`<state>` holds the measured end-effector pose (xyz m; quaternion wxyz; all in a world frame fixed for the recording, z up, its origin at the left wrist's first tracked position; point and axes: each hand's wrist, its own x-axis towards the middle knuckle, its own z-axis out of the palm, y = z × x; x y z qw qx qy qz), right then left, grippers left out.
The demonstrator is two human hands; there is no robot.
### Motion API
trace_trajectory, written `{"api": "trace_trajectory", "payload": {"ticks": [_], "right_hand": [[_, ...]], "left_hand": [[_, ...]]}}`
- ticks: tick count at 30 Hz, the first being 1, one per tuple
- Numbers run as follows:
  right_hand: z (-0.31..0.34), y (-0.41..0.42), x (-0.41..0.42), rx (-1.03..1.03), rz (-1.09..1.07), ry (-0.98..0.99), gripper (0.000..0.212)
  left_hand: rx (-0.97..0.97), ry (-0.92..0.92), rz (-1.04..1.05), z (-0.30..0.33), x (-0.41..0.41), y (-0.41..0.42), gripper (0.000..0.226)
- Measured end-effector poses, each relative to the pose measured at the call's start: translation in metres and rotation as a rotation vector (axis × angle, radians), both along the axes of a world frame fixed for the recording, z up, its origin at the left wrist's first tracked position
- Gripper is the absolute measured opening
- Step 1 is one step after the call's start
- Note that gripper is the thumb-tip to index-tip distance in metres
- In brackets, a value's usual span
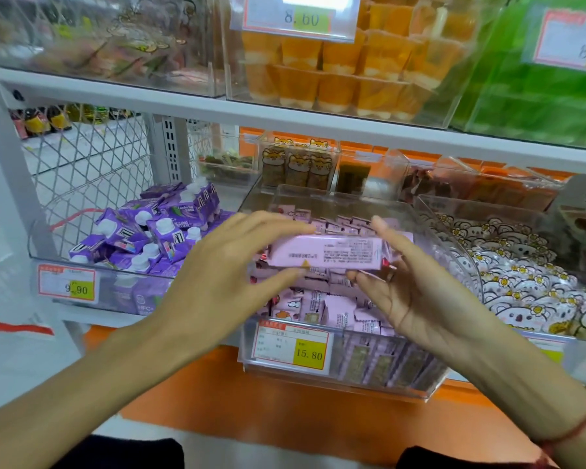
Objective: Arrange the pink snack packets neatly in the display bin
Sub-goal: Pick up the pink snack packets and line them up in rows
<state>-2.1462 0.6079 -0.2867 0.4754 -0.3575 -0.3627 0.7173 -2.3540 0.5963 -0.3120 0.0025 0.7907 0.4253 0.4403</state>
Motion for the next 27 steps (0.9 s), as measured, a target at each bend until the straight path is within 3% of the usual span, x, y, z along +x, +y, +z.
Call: {"api": "trace_trajectory", "payload": {"ticks": [4, 8, 12, 14, 17, 20, 23, 27], "right_hand": [[0.002, 0.001, 0.002, 0.093, 0.07, 0.012, 0.056], [-0.004, -0.001, -0.003, 0.346, 0.064, -0.11, 0.038], [-0.01, -0.004, -0.007, 0.56, -0.065, -0.327, 0.044], [-0.012, -0.005, -0.008, 0.622, -0.126, -0.358, 0.049], [-0.013, -0.003, -0.005, 0.562, -0.272, -0.279, 0.049], [-0.015, 0.001, 0.001, 0.455, -0.326, -0.202, 0.045], [-0.022, 0.002, -0.002, 0.424, -0.226, -0.312, 0.041], [-0.025, 0.01, -0.003, 0.496, -0.055, -0.572, 0.029]], "left_hand": [[-0.353, -0.491, -0.166, 0.003, 0.007, -0.003, 0.024], [-0.419, -0.532, -0.182, -0.001, 0.013, -0.002, 0.033], [-0.416, -0.496, -0.178, -0.006, 0.013, 0.0, 0.037], [-0.417, -0.405, -0.194, -0.006, 0.007, 0.0, 0.042], [-0.34, -0.066, -0.086, -0.008, -0.01, 0.0, 0.058], [-0.213, 0.184, -0.003, -0.009, -0.02, -0.002, 0.039], [-0.074, 0.442, 0.005, -0.009, -0.021, -0.003, 0.032], [-0.023, 0.574, -0.022, -0.009, -0.022, -0.004, 0.033]]}}
